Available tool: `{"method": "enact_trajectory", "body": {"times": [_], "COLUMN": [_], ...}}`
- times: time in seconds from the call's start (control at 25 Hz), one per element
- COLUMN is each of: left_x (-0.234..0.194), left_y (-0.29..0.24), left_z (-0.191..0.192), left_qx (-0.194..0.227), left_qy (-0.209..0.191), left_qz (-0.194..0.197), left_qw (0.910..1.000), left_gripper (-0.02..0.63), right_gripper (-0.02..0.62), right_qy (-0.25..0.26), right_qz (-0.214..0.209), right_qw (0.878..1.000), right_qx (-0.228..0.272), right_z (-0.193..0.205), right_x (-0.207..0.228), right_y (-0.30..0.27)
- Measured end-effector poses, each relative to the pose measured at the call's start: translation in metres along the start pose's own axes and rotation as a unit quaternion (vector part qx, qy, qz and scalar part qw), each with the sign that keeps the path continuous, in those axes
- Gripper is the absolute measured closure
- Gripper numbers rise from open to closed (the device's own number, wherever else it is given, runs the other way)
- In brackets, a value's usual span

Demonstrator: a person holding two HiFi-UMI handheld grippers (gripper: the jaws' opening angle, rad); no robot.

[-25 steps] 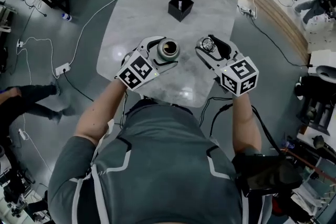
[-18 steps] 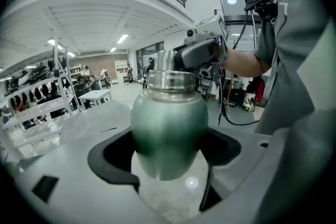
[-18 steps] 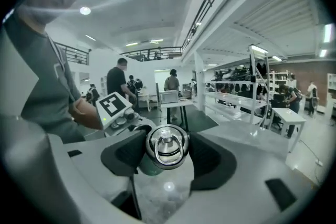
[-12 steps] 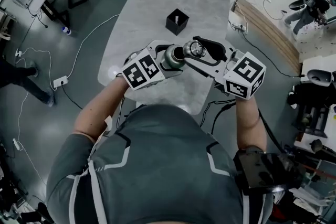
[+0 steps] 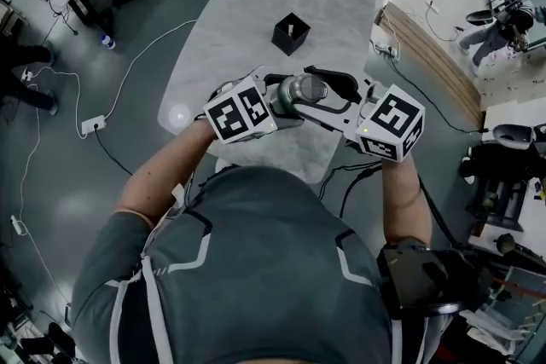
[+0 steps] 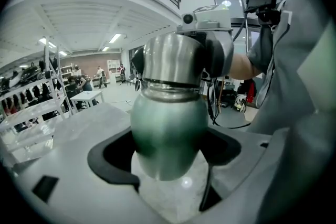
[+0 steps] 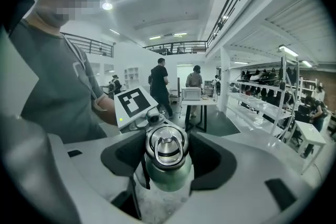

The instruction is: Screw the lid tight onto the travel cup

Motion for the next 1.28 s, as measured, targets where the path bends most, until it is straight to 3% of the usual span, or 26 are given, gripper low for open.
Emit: {"method": "enact_trajectory", "body": {"times": [0.4, 0.68, 0.92, 1.08, 1.28], "left_x": [0.010, 0.016, 0.015, 0.016, 0.015], "left_y": [0.008, 0.009, 0.010, 0.016, 0.025], "left_z": [0.007, 0.010, 0.011, 0.011, 0.000], "left_qx": [-0.003, -0.004, -0.033, -0.009, 0.017], "left_qy": [-0.001, 0.007, 0.006, 0.009, -0.001], "left_qz": [-0.025, -0.043, -0.081, -0.058, -0.031], "left_qw": [0.9997, 0.9991, 0.9962, 0.9982, 0.9994], "left_gripper": [0.227, 0.227, 0.227, 0.227, 0.227], "right_gripper": [0.321, 0.321, 0.321, 0.321, 0.321], "right_qy": [0.003, -0.020, -0.031, -0.029, -0.019], "right_qz": [-0.007, 0.007, 0.041, 0.037, -0.005], "right_qw": [1.000, 1.000, 0.997, 0.999, 1.000], "right_qx": [-0.016, -0.022, -0.053, -0.025, 0.000], "right_z": [-0.002, 0.000, -0.001, -0.004, -0.012], "right_x": [-0.011, -0.016, -0.019, -0.023, -0.017], "right_y": [-0.007, -0.006, -0.012, -0.012, -0.003]}}
Point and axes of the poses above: the fingertips, and each gripper's own axes: y backward along the fingers, x to its right, z out of its underside, the point moved 8 cm from there along y, backward along the fingers
